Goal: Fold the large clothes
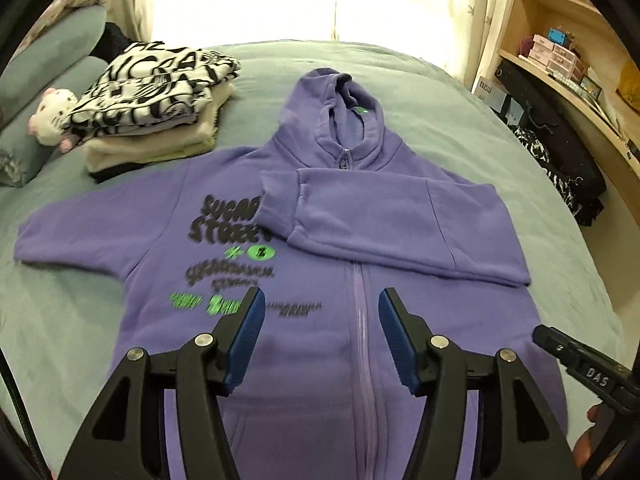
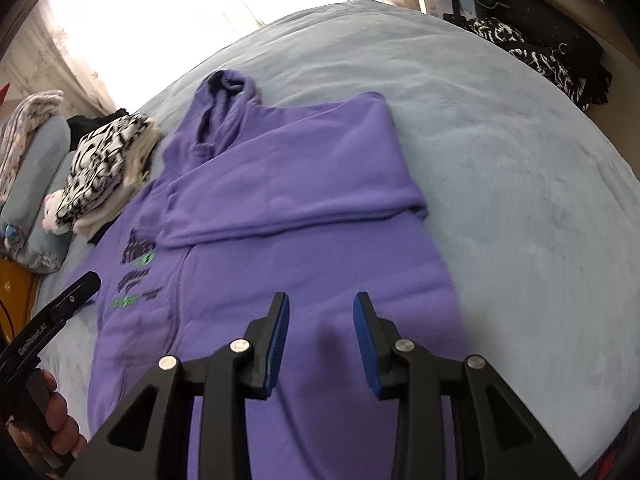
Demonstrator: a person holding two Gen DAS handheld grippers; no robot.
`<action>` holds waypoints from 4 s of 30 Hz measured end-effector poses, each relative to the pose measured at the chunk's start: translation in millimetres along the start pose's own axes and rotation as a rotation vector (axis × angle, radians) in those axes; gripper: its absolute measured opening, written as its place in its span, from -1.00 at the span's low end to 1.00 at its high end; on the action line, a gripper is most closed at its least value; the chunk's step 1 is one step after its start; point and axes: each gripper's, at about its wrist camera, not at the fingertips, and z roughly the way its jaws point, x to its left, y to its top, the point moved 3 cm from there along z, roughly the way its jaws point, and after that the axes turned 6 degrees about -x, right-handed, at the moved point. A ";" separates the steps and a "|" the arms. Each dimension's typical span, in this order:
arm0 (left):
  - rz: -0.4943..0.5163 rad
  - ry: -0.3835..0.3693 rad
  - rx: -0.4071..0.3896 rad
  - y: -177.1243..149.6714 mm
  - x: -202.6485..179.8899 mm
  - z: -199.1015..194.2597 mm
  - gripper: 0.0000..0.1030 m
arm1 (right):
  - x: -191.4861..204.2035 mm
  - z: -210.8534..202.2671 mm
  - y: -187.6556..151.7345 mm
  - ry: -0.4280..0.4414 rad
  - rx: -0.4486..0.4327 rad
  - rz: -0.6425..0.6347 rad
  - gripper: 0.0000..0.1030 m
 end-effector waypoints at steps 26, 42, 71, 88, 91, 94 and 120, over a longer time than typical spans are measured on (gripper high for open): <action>-0.163 0.044 -0.068 -31.0 135.5 -80.4 0.29 | 178.2 -32.2 -49.4 0.083 -0.024 -0.281 -0.33; -0.364 0.052 -0.020 -32.8 285.0 -16.8 0.29 | 296.9 45.4 -49.9 0.151 -0.013 -0.346 -0.30; -0.783 0.141 -0.119 -6.2 494.2 92.8 -0.88 | 375.3 155.6 -39.0 0.202 0.062 -0.351 -0.31; -0.281 -0.117 -0.213 84.1 191.9 2.9 -0.89 | 237.2 60.7 1.6 0.178 -0.082 -0.149 -0.30; -0.211 -0.157 -0.153 73.7 131.8 20.7 -0.89 | 200.3 49.5 6.5 0.148 -0.094 -0.118 -0.30; -0.136 -0.153 -0.086 52.4 82.5 47.3 -0.88 | 165.1 42.1 8.9 0.111 -0.104 -0.087 -0.30; -0.177 -0.342 0.148 1.4 73.2 29.1 0.47 | 141.3 36.6 -7.7 0.182 -0.071 -0.153 -0.30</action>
